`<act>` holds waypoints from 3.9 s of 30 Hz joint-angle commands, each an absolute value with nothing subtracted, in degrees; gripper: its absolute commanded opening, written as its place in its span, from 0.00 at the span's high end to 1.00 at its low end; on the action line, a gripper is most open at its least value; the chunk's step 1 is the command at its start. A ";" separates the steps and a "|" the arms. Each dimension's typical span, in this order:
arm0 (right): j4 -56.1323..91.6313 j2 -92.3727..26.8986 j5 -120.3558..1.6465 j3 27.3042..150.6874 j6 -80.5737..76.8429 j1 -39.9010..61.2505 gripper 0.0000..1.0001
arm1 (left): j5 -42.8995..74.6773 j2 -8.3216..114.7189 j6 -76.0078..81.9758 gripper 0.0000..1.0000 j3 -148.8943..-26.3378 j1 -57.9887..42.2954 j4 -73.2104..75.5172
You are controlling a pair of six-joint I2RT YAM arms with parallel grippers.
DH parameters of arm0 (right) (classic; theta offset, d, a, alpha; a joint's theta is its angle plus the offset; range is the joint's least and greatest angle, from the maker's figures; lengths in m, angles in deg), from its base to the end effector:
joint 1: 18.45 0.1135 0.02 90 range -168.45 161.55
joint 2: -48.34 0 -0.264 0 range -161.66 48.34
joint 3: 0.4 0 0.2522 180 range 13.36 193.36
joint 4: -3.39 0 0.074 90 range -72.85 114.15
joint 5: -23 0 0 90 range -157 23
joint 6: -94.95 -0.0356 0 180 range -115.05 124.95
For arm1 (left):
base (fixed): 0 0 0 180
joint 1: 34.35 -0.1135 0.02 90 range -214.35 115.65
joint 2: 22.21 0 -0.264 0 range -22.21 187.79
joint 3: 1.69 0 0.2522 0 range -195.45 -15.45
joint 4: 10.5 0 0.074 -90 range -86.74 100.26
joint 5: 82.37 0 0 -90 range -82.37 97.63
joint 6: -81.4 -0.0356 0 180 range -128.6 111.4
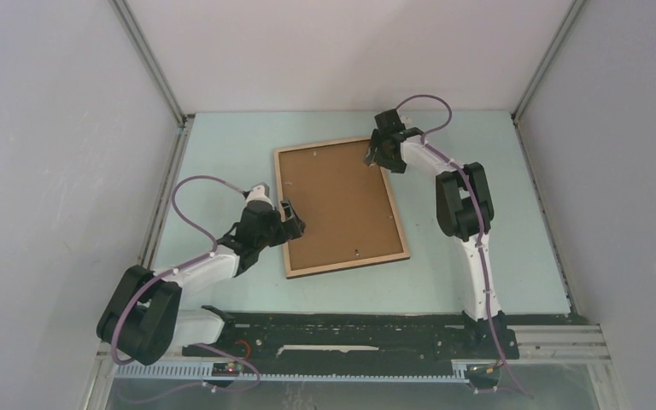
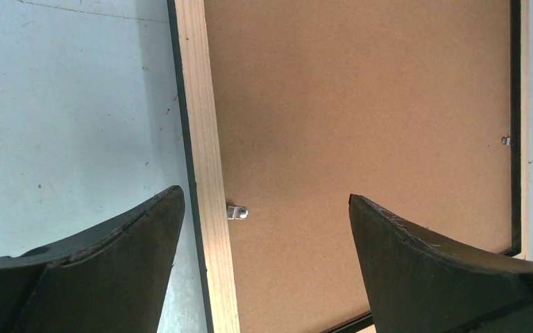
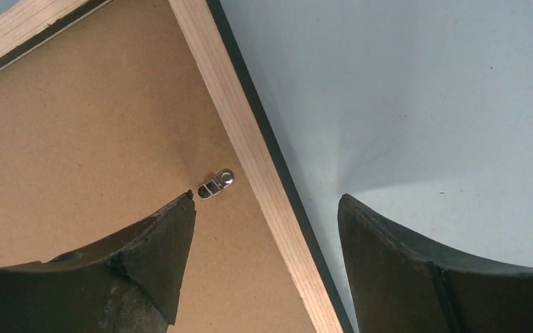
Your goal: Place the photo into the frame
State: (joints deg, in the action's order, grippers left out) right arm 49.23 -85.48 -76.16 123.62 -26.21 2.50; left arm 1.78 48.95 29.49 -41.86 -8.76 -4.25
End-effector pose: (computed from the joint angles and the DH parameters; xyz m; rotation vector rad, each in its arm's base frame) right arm 0.4810 0.1781 0.1710 0.2876 2.5148 0.1615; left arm 0.2163 -0.0995 0.1673 -0.3033 2.2425 -0.4937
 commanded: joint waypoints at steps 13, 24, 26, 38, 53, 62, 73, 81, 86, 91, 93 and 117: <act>53.92 -91.52 -79.08 133.50 -23.83 4.22 0.30 | 0.86 49.26 30.51 0.06 -43.31 -9.12 -5.44; 51.78 -88.10 -75.64 126.94 -22.41 4.15 0.64 | 0.69 48.03 30.80 0.06 -42.34 -9.12 -5.99; 51.78 -88.00 -75.13 126.61 -22.18 3.96 0.72 | 0.74 48.02 30.78 0.06 -42.35 -9.12 -6.05; 47.20 -83.71 -74.66 124.19 -20.56 3.44 0.51 | 1.02 47.89 30.89 0.06 -42.49 -9.12 -5.80; 45.59 -83.09 -75.99 124.30 -19.94 4.80 0.29 | 1.31 47.66 30.87 0.06 -42.35 -9.12 -6.00; 52.32 -90.07 -78.49 134.39 -21.47 4.93 0.32 | 1.55 47.82 30.79 0.06 -42.52 -9.12 -5.98; 54.97 -91.26 -78.44 134.90 -19.69 5.19 0.38 | 1.75 47.27 30.78 0.06 -42.07 -9.21 -6.32; 59.10 -94.82 -78.55 140.33 -18.79 5.79 0.40 | 1.74 46.96 30.91 0.06 -41.90 -9.21 -6.50; 59.36 -95.10 -77.80 140.30 -18.79 5.81 0.46 | 1.83 46.79 31.00 0.06 -41.81 -9.17 -6.43; 59.57 -95.10 -75.90 139.87 -18.74 5.22 0.62 | 1.83 46.63 30.96 0.06 -41.74 -9.21 -6.41; 59.64 -94.90 -75.35 139.72 -18.49 4.96 0.69 | 1.83 46.52 31.00 0.06 -41.73 -9.23 -6.41; 46.31 -83.60 -71.97 122.41 -14.97 4.60 0.34 | -1.91 44.69 32.04 0.00 -54.59 -15.33 8.85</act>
